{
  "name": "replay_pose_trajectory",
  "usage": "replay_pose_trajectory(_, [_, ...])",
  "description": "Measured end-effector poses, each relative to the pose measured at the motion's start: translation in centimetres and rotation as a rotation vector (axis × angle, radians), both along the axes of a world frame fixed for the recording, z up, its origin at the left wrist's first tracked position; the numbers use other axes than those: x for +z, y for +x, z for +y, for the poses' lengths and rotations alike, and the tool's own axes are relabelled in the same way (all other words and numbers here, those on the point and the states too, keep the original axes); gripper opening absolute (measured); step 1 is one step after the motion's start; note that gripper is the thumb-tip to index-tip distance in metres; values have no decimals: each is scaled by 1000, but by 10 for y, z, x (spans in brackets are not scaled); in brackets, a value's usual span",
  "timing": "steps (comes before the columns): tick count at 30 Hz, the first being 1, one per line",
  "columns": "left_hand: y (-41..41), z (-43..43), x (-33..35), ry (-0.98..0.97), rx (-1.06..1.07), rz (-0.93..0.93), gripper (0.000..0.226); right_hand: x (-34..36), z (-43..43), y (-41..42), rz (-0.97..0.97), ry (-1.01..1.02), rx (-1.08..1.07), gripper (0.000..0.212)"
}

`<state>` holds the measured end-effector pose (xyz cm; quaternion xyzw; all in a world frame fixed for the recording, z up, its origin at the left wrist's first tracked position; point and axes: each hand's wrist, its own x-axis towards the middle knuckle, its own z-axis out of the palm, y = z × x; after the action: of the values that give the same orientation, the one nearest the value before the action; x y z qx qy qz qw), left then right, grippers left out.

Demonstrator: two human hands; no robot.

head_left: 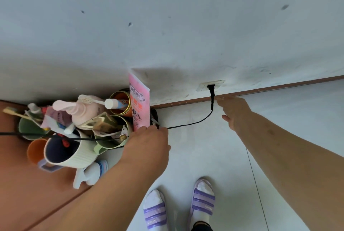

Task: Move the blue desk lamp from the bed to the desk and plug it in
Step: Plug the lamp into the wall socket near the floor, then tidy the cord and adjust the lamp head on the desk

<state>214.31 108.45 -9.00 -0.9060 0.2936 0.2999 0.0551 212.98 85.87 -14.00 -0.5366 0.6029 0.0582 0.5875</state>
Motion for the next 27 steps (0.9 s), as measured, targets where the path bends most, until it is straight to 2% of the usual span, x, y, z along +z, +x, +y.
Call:
replay_pose_trajectory(5, [-7,6,39,-6,22,30,36,21,-4,-19,24,24,21,42])
replay_pose_trajectory(10, [-10,12,92,-23,92,52,32,74,1,-34,27,115,35,16])
replay_pose_trajectory(12, [-10,16,115,-26,113,48,30,94,3,-41,-8,158,72,17])
replay_pose_trajectory(15, [-11,24,141,-52,152,49,30,122,10,-56,-16,104,54,21])
replay_pose_trajectory(18, [-14,33,161,-62,189,59,37,146,20,-69,-28,117,53,12])
replay_pose_trajectory(27, [-38,90,220,-99,227,16,39,220,60,-113,-93,111,35,10])
